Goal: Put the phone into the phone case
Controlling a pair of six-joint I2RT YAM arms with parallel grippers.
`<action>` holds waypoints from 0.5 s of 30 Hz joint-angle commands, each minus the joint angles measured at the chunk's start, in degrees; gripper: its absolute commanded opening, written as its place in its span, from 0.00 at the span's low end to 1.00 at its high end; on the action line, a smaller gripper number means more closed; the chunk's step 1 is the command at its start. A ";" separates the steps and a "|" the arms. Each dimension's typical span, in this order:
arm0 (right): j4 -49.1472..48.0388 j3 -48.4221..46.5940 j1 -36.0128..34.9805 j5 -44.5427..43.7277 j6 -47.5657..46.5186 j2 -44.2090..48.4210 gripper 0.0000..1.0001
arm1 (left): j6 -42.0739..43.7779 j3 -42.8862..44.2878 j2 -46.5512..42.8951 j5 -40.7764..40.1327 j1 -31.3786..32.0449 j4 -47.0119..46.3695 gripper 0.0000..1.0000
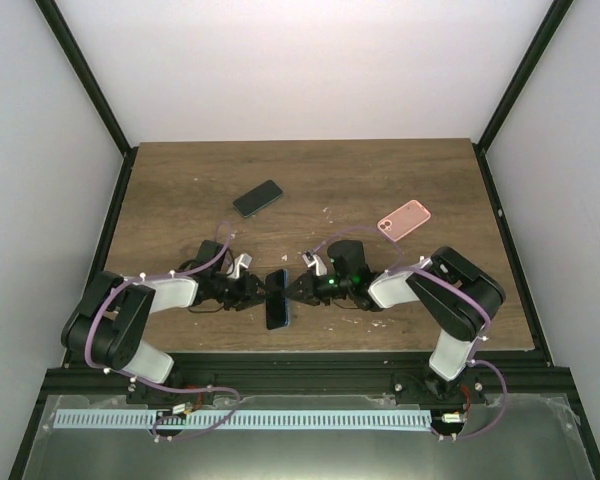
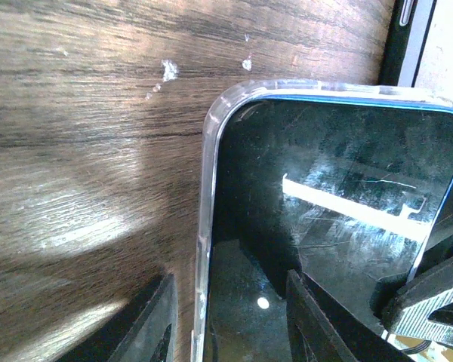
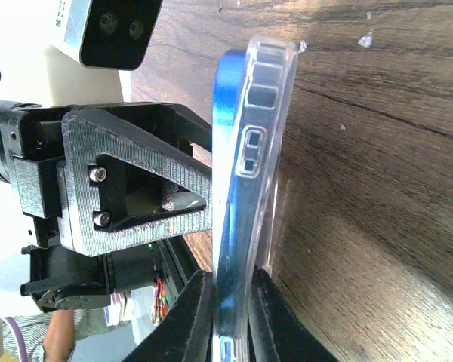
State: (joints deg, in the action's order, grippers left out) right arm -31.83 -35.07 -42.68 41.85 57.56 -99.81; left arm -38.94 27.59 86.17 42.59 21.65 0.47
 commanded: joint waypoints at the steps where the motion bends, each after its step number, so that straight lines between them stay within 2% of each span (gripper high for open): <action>1: -1.32 -0.94 -0.61 -0.63 -1.96 -0.37 0.11 | 0.29 -1.10 -0.02 -2.34 0.23 1.89 0.42; 2: 0.19 -1.64 -0.57 -0.99 -2.46 -0.34 0.20 | 0.19 -1.02 0.01 -2.29 0.24 1.90 0.42; 5: 1.64 -2.26 -0.59 -0.89 -3.32 -0.10 0.33 | 0.00 -1.11 0.05 -2.30 0.24 1.58 0.42; 8: 3.90 -2.77 -0.65 -2.31 -4.17 0.05 0.34 | -0.41 -1.43 0.15 -2.02 0.24 1.02 0.42; 15: 6.08 -3.60 -0.59 -4.04 -5.89 -0.89 0.05 | -1.81 -1.39 -2.45 -0.70 0.24 0.74 0.42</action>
State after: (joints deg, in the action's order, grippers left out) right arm -26.28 -36.97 -42.96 39.42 53.82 -100.03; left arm -39.77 27.35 85.91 42.54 21.69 0.12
